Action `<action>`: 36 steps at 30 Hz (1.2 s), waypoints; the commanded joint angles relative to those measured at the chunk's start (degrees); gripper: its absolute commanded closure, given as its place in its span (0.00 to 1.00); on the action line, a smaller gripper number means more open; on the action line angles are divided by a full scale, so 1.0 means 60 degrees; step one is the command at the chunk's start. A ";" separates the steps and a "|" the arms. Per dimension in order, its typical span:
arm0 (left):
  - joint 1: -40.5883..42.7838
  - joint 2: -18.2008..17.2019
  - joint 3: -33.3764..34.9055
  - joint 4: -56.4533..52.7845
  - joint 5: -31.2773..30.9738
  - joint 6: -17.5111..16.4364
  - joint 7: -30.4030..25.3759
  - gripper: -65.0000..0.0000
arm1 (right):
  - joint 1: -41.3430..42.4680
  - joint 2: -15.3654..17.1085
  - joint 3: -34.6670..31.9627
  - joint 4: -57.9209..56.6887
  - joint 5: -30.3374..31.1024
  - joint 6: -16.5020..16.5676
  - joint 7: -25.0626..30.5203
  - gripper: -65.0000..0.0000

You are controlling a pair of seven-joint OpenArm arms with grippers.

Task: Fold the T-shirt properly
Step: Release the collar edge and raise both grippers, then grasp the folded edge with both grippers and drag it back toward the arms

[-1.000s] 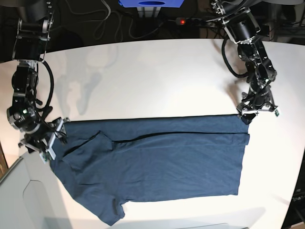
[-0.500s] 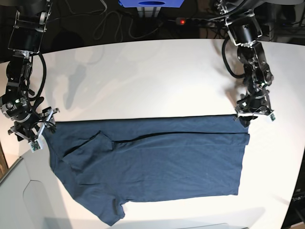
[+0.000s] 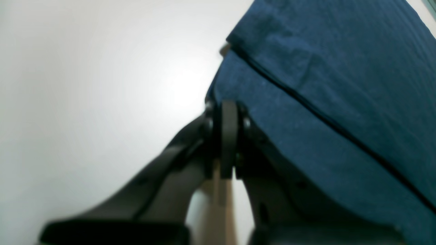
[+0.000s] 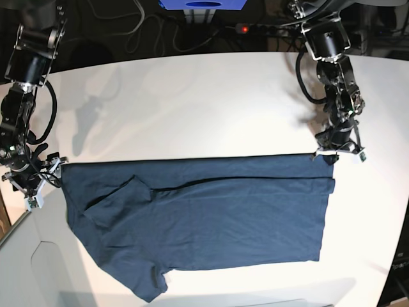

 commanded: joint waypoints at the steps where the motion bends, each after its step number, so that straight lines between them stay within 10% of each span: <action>1: -0.0081 -0.0113 -0.0015 0.0173 -0.0017 -0.0020 -0.0071 1.00 | 0.0357 0.0189 0.0056 -0.0163 0.0071 0.0117 0.0151 0.38; 21: 0.0226 -0.0113 -0.0088 0.0115 0.0041 -0.0020 -0.0071 1.00 | 0.1133 0.0145 -0.0018 -0.4002 0.0056 0.0601 0.2583 0.39; 24: 0.0300 -0.0113 -0.0088 0.0173 0.0041 -0.0006 -0.0086 1.00 | 0.1133 0.0145 -0.0384 -0.4163 0.0056 0.0601 0.2554 0.53; 28: 0.0314 -0.0113 -0.0088 0.0129 0.0056 -0.0006 -0.0086 1.00 | 0.1133 0.0160 -0.1029 -0.4163 0.0056 0.0601 0.2539 1.00; 36: 0.0680 -0.0128 -0.0088 0.1712 0.0041 0.0024 0.0134 1.00 | 0.0796 0.0453 -0.1131 -0.2288 0.0115 0.0747 0.1411 1.00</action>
